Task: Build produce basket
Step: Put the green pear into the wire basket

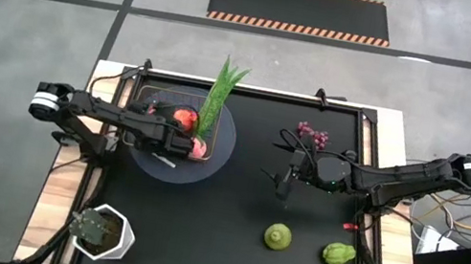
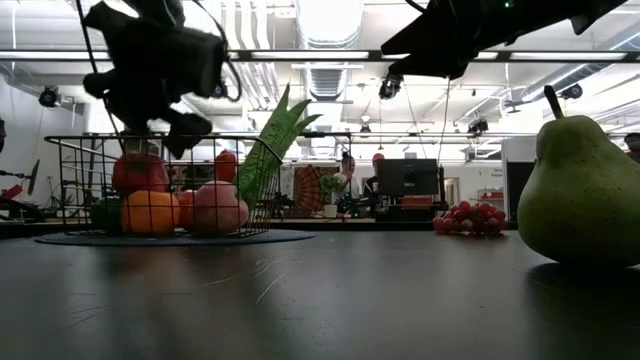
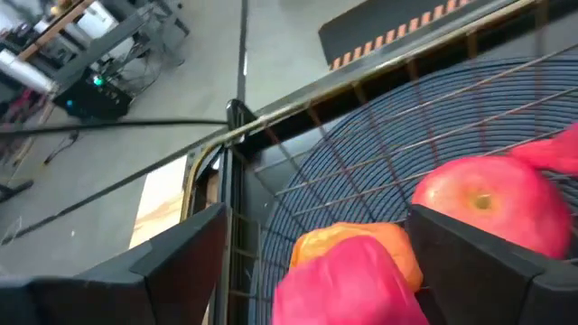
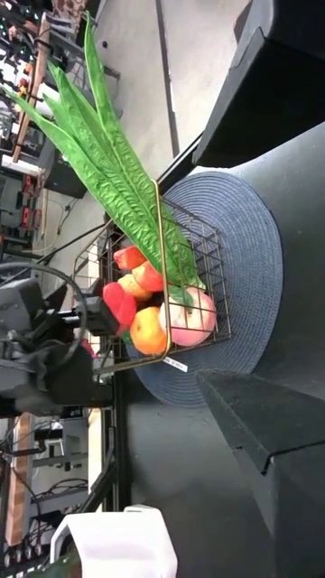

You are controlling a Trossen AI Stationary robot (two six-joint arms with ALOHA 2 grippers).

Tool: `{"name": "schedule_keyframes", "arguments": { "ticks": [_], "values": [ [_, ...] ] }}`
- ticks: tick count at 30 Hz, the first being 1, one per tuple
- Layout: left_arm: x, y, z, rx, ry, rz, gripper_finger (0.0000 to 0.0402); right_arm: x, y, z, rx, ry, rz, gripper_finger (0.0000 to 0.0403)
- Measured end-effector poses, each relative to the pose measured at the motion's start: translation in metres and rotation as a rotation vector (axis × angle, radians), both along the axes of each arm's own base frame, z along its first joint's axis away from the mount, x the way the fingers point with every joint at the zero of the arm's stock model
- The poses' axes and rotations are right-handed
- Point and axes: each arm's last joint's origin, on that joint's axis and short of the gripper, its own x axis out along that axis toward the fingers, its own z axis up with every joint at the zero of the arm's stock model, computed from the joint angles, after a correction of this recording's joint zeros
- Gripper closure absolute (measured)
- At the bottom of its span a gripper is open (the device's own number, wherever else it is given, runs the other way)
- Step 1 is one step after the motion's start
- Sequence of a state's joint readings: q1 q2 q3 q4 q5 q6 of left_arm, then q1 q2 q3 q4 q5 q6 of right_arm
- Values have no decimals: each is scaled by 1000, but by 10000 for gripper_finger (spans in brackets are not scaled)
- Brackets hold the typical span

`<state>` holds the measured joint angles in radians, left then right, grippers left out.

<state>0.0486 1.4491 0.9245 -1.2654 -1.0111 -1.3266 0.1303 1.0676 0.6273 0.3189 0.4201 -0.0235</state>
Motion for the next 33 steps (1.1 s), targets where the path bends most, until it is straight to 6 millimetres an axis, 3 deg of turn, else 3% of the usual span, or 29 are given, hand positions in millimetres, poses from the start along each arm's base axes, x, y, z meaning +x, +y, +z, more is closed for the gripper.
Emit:
{"name": "schedule_keyframes", "arguments": {
  "ticks": [10, 16, 21, 27, 33],
  "values": [
    [16, -6, 47, -21, 20, -170, 79, 0, 0, -1, 12, 7, -3, 38],
    [33, -26, 67, -193, 46, -418, 79, -1, 0, -2, 11, 29, -3, 38],
    [47, -49, 70, -304, 21, -671, 79, -2, 0, -2, 38, 33, -11, 38],
    [64, -82, 80, -211, -49, -949, 79, -9, -12, 3, 157, 34, -86, 38],
    [78, -117, 95, -20, -97, -1256, 79, -7, -30, 6, 280, 223, -189, 38]
  ]
}}
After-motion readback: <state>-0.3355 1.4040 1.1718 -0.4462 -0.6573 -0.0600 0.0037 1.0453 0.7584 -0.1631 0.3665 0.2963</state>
